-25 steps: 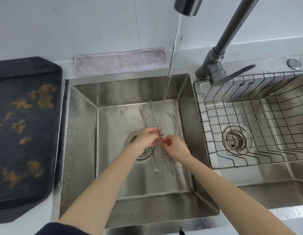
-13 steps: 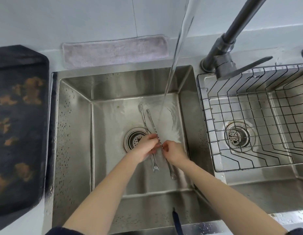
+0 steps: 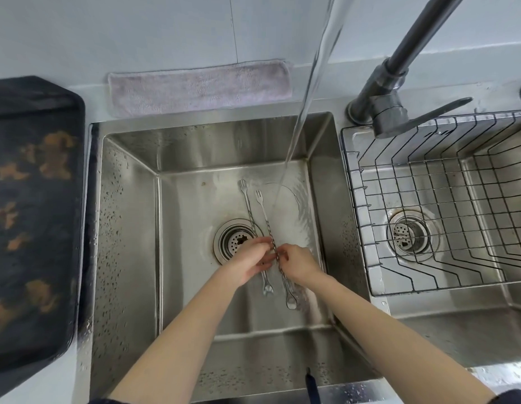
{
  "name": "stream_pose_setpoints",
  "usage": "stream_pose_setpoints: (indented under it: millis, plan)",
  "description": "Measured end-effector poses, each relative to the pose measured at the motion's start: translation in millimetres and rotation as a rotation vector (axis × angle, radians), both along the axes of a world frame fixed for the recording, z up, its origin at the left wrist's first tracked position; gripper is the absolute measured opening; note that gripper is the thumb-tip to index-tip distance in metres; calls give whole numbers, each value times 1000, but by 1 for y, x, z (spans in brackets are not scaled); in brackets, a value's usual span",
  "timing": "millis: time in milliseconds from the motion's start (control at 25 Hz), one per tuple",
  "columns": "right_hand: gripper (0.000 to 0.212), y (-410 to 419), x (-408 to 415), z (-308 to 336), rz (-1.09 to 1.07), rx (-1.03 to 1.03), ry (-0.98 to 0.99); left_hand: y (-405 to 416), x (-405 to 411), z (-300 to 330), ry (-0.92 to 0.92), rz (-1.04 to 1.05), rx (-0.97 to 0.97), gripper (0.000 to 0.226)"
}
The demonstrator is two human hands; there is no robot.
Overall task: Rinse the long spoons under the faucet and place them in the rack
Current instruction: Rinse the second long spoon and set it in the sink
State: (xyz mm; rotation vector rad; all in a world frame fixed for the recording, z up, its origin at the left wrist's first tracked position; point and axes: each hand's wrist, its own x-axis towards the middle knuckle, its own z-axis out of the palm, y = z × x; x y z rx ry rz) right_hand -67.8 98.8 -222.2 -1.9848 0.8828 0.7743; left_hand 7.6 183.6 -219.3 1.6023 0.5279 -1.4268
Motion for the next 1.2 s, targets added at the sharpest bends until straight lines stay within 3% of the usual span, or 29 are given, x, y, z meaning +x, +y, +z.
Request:
stream_pose_setpoints:
  millis: [360, 600, 1200]
  plan:
    - [35, 1, 0, 6, 19, -1, 24, 3, -1, 5, -85, -152, 27, 36]
    - [35, 0, 1, 17, 75, -22, 20, 6, -1, 16, -422, -571, 93, 43]
    - [45, -7, -7, 83, 254, -204, -84, 20, 8, 75, -782, -1008, 167, 41]
